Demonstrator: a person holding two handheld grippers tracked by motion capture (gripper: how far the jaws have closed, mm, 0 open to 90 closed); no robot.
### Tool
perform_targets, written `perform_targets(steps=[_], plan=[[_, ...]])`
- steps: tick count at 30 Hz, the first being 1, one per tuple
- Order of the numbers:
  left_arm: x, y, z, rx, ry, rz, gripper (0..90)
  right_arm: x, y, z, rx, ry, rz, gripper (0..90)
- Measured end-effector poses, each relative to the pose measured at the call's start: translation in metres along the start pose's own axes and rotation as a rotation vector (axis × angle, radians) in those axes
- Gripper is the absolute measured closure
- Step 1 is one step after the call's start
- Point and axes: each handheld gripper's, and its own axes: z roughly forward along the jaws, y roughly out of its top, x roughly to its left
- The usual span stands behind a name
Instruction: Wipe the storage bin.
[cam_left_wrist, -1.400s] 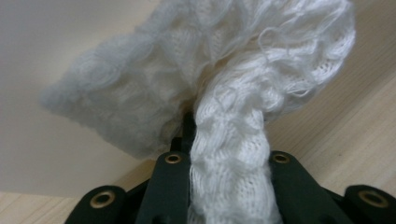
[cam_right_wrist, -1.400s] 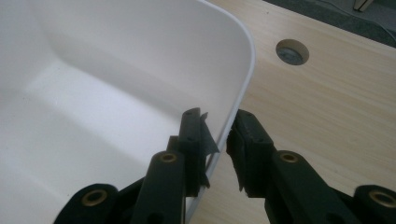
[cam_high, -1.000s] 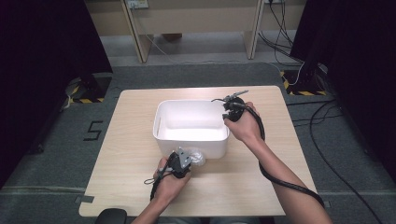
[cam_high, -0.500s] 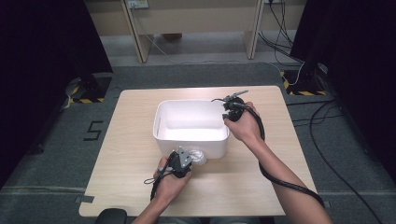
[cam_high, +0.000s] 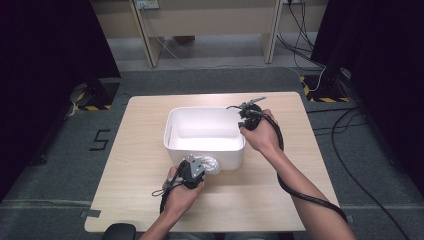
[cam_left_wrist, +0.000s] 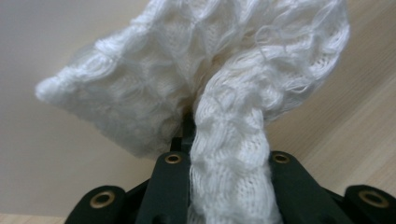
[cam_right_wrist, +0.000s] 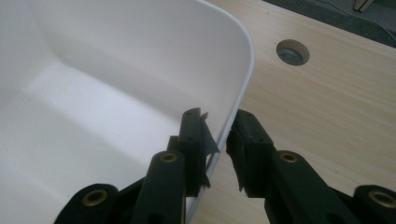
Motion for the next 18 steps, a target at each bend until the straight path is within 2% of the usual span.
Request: perform_targets(steps=[18], plan=[[0.0007,0.0013,-0.0014,0.003,0.001,0.006,77.5,-0.0005,-0.0055,0.0004,-0.039,0.009,0.005,73.4]])
